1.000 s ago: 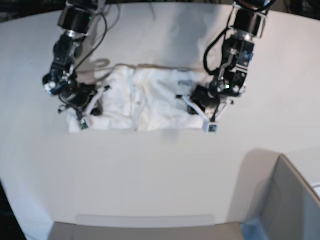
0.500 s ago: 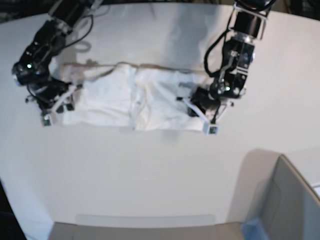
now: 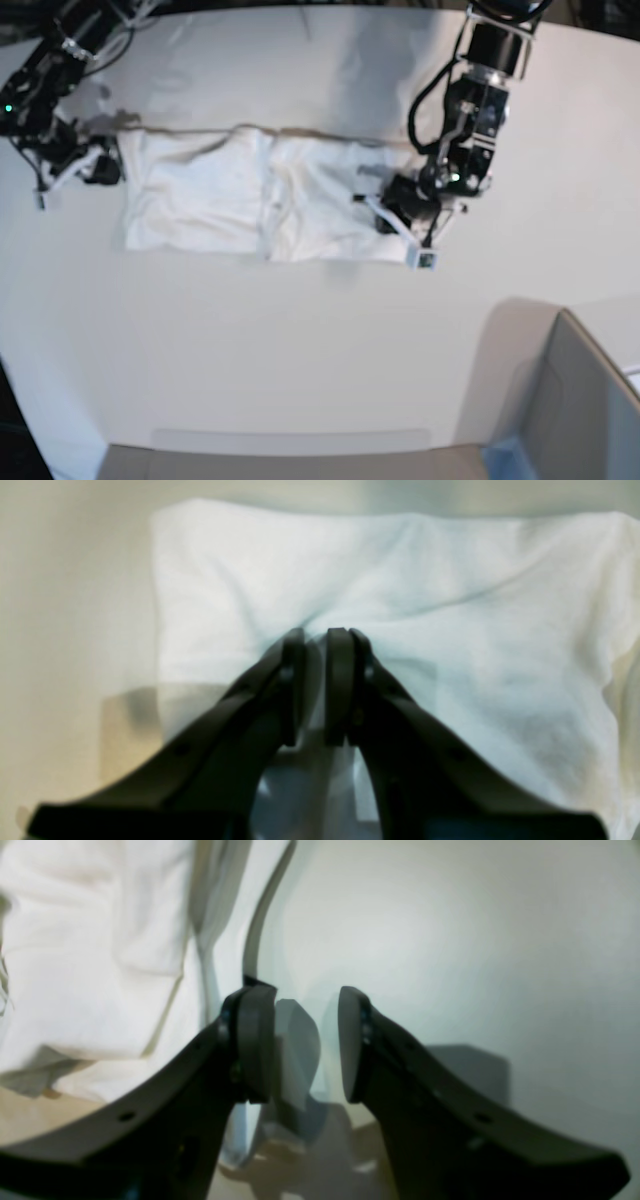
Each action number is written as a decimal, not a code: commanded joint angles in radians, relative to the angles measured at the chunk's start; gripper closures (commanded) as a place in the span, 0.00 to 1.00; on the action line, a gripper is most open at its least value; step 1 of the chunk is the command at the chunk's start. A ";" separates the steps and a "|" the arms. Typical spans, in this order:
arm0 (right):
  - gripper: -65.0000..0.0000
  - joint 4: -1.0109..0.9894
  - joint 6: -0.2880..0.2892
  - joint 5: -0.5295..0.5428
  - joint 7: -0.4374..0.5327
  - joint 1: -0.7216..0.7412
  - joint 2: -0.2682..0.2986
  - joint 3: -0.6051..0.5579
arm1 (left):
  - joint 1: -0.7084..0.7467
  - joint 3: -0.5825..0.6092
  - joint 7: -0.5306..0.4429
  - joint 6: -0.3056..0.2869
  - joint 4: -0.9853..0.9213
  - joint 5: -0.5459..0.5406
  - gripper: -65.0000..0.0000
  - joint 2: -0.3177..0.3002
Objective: Layout the t-shirt on the table in an organized manner, then fold the t-shirt properly
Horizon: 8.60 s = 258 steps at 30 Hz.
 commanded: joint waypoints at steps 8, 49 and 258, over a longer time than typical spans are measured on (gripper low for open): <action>0.66 -0.052 0.014 -0.004 -0.110 0.037 0.017 0.001 | 0.010 0.002 0.053 0.021 -0.009 0.022 0.88 -0.006; 1.00 -0.173 0.014 0.130 -0.133 0.076 0.003 -0.319 | 0.010 0.006 0.053 0.017 -0.011 0.022 0.88 -0.004; 1.00 0.060 0.014 -0.131 0.183 0.077 -0.135 -0.907 | 0.254 -0.108 0.121 -0.124 0.529 0.017 0.98 -0.087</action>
